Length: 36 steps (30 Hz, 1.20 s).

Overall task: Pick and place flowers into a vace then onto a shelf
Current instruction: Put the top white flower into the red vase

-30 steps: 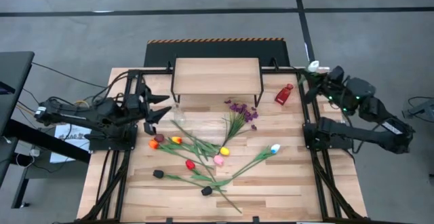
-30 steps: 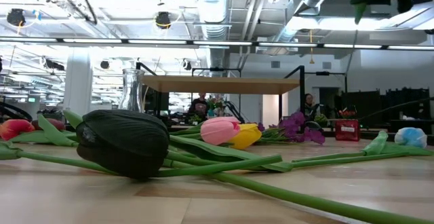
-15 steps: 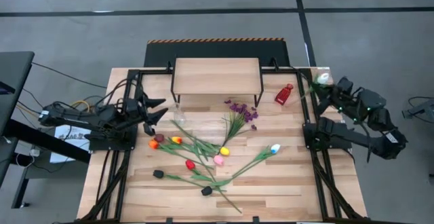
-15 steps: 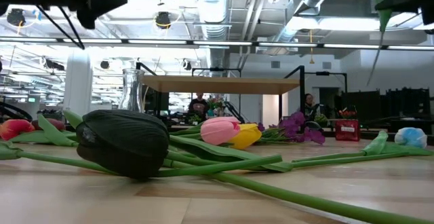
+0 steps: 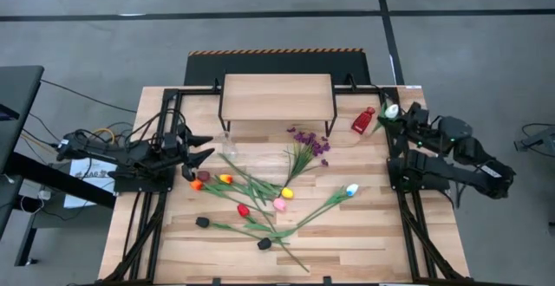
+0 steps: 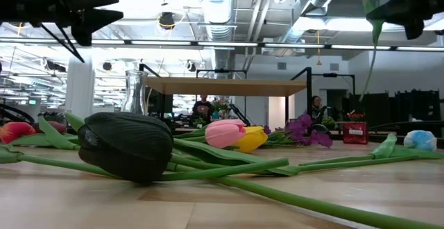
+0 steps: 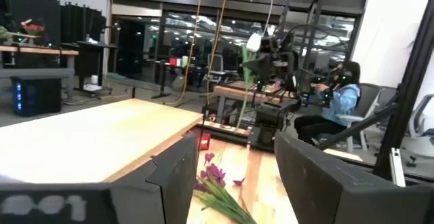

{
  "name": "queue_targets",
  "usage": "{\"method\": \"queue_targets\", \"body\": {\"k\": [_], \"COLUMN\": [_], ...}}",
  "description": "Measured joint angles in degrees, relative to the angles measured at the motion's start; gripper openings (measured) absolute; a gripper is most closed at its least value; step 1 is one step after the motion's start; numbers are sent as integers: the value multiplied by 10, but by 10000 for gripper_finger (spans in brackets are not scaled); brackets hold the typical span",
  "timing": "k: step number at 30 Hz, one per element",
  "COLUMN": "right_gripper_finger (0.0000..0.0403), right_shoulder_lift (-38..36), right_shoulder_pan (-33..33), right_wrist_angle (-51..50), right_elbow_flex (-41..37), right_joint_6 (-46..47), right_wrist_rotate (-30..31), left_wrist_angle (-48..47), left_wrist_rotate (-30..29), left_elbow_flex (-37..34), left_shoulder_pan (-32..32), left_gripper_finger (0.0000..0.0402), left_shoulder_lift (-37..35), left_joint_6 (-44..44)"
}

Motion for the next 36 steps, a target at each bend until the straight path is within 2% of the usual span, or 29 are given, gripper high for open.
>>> {"method": "queue_targets", "body": {"k": [9, 14, 22, 27, 36], "right_gripper_finger": [7, 7, 7, 7, 7], "right_shoulder_lift": [0, 34, 199, 303, 457], "right_shoulder_pan": [62, 100, 161, 186, 213], "right_wrist_angle": [2, 3, 12, 70, 85], "right_elbow_flex": [0, 1, 1, 0, 52], "right_joint_6": [-13, -14, -25, -55, -76], "right_wrist_rotate": [-40, -42, -40, -39, -39], "left_wrist_angle": [-3, -16, -28, -28, -29], "left_wrist_rotate": [-30, -22, -7, -7, -5], "left_elbow_flex": [-42, -43, -43, -43, -44], "left_shoulder_pan": [-8, -8, -8, -7, -7], "left_gripper_finger": [187, 187, 187, 187, 187], "left_shoulder_lift": [-52, -71, -73, -73, -73], "left_joint_6": [-3, 5, 11, 12, 12]}}
